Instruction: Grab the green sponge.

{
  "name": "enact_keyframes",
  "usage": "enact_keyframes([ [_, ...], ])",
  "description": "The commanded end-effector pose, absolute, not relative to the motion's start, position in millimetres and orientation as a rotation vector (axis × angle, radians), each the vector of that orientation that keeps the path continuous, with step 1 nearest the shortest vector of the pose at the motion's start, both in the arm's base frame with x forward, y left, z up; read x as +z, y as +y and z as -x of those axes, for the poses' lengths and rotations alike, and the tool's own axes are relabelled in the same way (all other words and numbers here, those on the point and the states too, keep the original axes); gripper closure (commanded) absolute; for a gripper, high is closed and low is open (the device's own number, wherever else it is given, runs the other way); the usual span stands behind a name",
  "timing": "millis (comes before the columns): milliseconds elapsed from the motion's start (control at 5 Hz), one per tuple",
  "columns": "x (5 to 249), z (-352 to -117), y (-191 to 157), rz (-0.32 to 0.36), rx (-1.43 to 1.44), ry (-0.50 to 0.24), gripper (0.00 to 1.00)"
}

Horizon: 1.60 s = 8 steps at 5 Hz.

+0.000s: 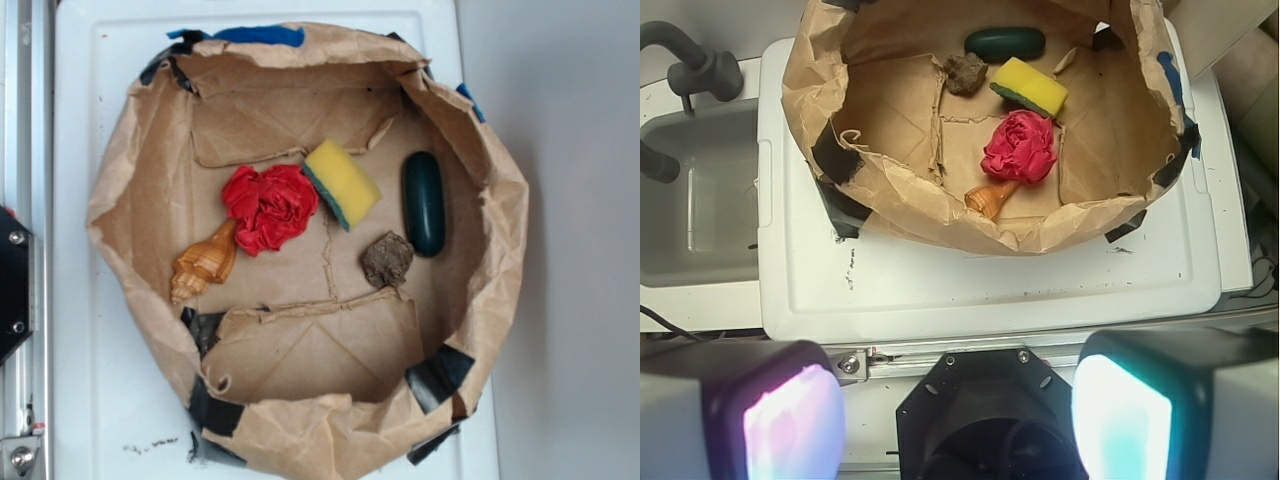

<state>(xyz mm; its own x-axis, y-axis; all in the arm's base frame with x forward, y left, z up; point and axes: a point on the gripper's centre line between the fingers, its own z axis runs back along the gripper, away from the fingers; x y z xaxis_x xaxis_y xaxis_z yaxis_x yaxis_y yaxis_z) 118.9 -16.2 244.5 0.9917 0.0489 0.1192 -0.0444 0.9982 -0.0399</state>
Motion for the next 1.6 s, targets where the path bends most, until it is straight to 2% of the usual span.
enact_keyframes([
  [0,244,-119,-16,0.037,0.047,-0.12,0.0],
  [200,235,-163,-16,0.048,0.027,-0.124,0.0],
  [400,229,-189,-14,0.015,-0.029,-0.153,0.0],
  [600,227,-218,-13,0.067,-0.204,-0.168,0.0],
  [1200,227,-218,-13,0.067,-0.204,-0.168,0.0],
  [1400,181,-237,14,0.058,-0.253,-0.123,0.0],
])
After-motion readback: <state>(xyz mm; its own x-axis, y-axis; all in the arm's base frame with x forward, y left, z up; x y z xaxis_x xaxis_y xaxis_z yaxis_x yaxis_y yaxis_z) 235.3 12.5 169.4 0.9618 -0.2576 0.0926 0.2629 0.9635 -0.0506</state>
